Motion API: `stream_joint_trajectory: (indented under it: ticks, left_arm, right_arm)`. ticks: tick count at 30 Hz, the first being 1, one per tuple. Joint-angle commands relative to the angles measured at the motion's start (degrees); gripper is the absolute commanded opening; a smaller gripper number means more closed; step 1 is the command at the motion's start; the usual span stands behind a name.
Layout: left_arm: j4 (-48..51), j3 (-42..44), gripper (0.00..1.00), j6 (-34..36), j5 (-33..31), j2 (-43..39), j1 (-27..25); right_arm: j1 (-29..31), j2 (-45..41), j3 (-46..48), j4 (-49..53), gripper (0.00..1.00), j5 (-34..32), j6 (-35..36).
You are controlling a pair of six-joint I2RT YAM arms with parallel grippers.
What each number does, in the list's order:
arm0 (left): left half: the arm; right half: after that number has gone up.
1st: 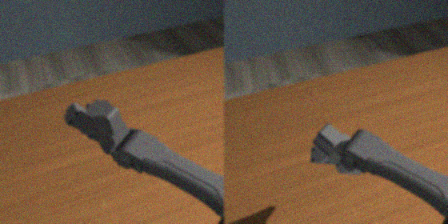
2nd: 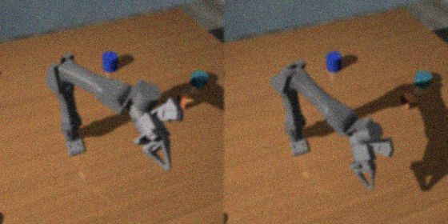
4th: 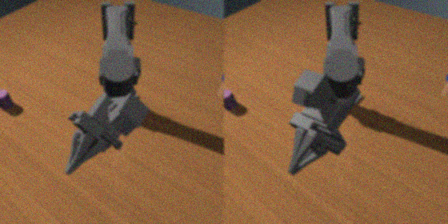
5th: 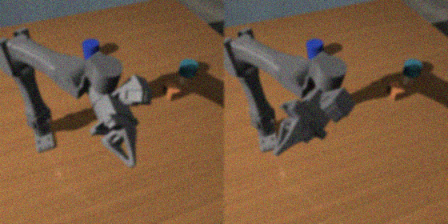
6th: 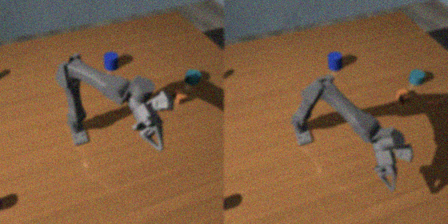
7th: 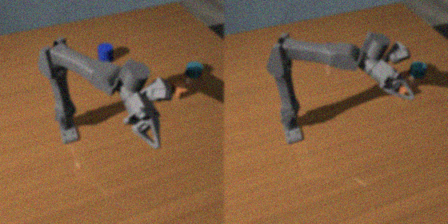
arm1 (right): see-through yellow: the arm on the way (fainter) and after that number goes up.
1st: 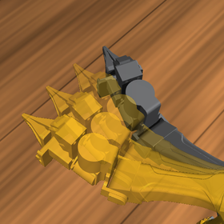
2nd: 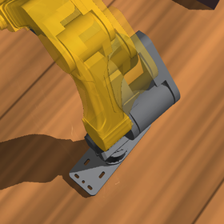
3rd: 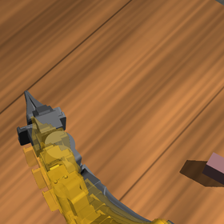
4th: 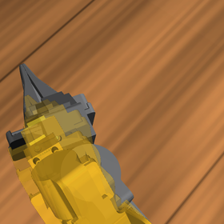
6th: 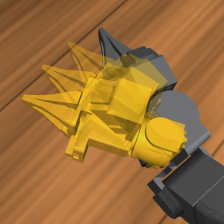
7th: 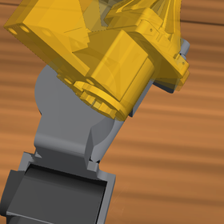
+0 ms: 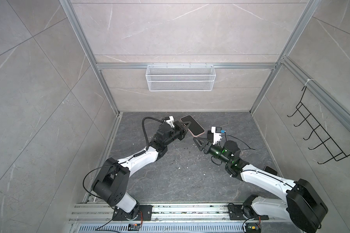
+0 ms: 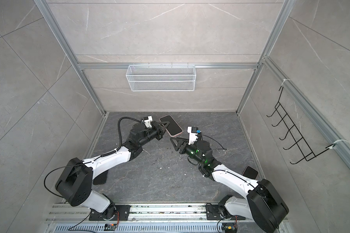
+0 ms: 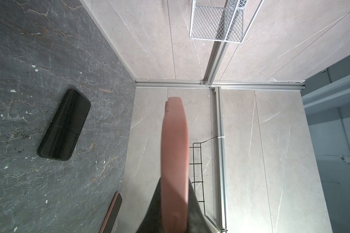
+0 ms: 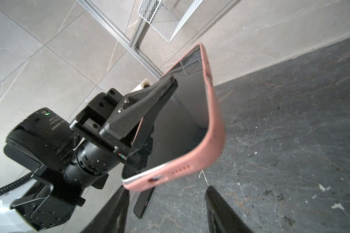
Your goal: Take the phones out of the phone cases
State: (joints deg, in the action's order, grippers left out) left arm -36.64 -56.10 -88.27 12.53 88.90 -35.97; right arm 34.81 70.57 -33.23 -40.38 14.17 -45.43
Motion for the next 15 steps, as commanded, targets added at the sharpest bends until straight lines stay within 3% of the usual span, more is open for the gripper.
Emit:
stream_joint_trajectory:
  ticks: [1, 15]
  left_arm:
    - [-7.46, -0.58, 0.0, -0.68, -0.52, 0.31, -0.16]
    - [-8.18, -1.08, 0.0, -1.2, -0.85, 0.49, -1.28]
  right_arm:
    - [-0.27, 0.0, 0.9, -4.15, 0.62, 0.14, -1.75]
    - [-1.59, 3.59, 2.21, -7.09, 0.59, 0.1, -4.06]
